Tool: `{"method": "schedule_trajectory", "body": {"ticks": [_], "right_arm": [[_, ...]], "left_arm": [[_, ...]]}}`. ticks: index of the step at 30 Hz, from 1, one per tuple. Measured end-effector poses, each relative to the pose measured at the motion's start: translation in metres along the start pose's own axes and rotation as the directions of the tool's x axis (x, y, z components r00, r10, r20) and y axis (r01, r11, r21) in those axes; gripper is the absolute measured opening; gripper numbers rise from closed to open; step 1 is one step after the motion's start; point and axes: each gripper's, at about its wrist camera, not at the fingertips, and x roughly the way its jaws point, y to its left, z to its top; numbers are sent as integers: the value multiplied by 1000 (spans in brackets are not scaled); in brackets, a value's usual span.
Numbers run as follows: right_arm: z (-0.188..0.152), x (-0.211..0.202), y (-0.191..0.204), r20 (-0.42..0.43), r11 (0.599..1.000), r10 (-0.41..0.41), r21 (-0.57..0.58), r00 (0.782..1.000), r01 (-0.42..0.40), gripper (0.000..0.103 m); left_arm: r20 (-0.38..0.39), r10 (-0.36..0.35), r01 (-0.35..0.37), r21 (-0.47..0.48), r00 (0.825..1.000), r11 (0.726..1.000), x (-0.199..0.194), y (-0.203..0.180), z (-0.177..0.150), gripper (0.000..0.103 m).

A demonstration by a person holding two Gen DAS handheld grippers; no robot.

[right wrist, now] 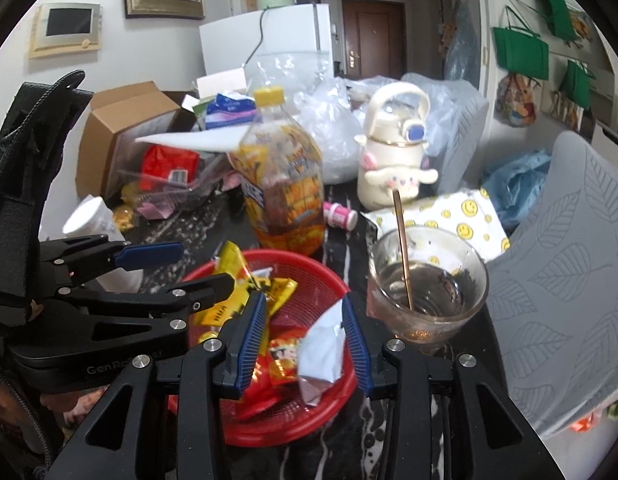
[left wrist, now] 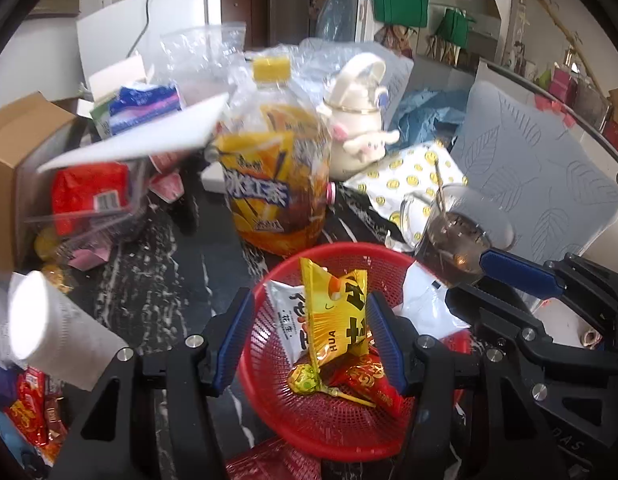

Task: Organize snacks
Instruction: 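Lower both snacks into the red basket and open both tools, then withdraw both tools from the basket back over the snack pile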

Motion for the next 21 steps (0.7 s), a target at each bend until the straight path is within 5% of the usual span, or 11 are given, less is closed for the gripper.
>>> {"method": "schedule_trajectory", "body": {"ticks": [21], "right_arm": [[8,-104,54,161,995,-20,-90,987,34,39]], "left_arm": [[195,38,-35,-18,980,999,-135,5,-19,57]]}}
